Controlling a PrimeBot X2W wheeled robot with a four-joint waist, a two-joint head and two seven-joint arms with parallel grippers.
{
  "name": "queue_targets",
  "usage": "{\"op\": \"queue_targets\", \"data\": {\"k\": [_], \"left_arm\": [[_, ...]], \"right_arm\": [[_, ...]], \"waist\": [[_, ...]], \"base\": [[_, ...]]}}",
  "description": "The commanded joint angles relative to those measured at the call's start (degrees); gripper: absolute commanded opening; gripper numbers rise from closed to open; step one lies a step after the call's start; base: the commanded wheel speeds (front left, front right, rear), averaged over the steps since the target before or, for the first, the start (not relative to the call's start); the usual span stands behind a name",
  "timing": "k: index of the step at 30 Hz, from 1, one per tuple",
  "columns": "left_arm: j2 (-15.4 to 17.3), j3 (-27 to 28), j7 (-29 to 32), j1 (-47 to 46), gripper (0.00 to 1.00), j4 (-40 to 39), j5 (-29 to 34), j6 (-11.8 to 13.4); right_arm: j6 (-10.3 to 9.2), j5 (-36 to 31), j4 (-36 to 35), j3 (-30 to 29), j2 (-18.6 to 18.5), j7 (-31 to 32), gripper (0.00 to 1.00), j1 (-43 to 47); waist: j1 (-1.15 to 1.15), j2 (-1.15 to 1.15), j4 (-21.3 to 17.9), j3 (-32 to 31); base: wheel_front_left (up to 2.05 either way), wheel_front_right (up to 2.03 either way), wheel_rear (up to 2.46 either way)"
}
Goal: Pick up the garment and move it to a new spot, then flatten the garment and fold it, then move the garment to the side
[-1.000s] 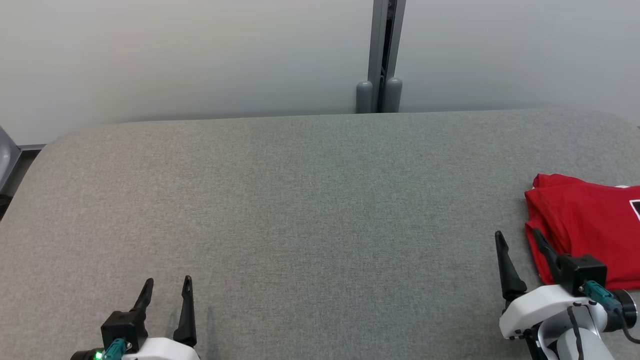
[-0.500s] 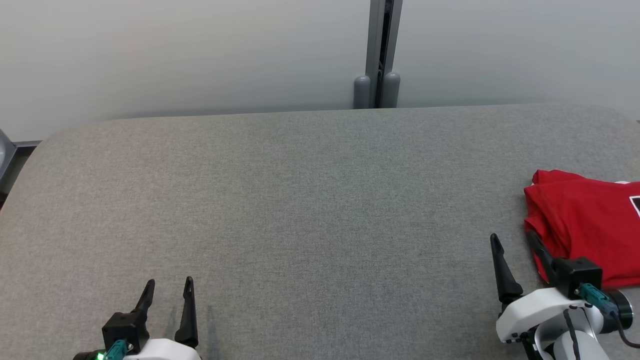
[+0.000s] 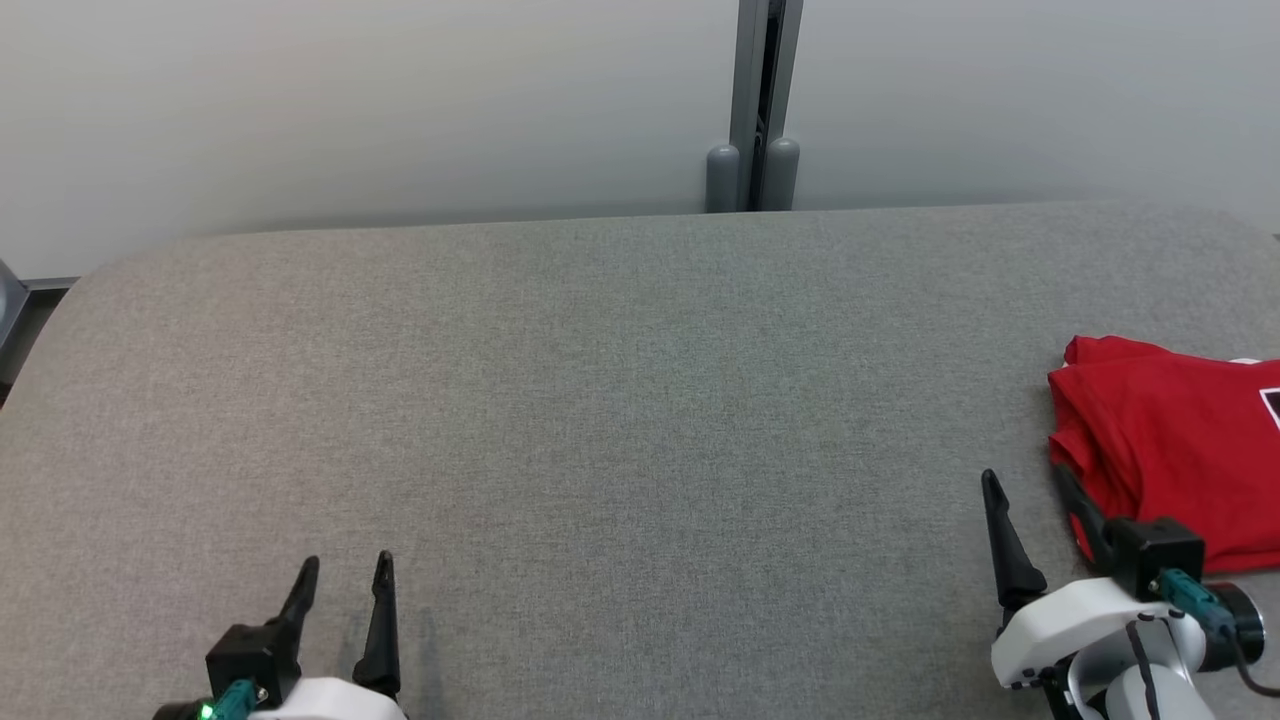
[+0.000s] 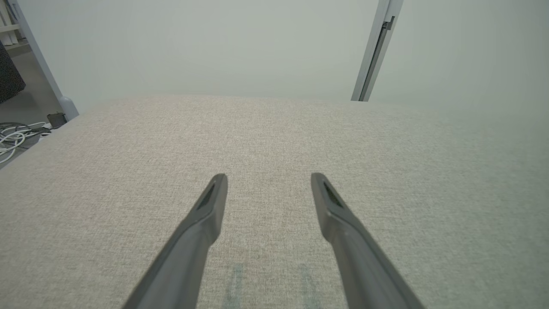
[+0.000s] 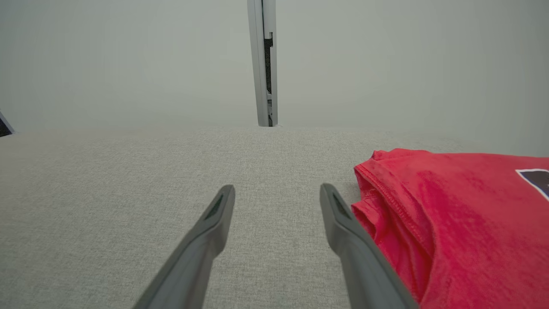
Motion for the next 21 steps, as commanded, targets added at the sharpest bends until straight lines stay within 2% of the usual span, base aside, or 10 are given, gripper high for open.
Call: {"op": "queue_targets", "data": {"k": [1, 4, 21], "left_arm": [[0.0, 0.1, 0.1, -0.1, 0.0, 0.1, -0.1, 0.0], [-0.5, 0.1, 0.5, 0.8, 0.0, 1.6, -0.3, 0.0], [-0.3, 1.8, 5.0, -0.5, 0.0, -0.9, -17.6, -1.6]], "right_arm": [[0.0, 0.1, 0.1, -0.1, 0.0, 0.1, 0.0, -0.1], [0.0, 0.3, 1.5, -0.2, 0.6, 0.2, 0.0, 1.1], [0.0, 18.9, -2.4, -1.5, 0.4, 4.8, 0.0, 2.1]], "waist": [[0.0, 0.0, 0.0, 0.0], [0.0, 0.0, 0.0, 0.0], [0.0, 0.0, -0.1, -0.3]], "base": [[0.0, 0.0, 0.0], [0.0, 0.0, 0.0], [0.0, 0.0, 0.0]]}}
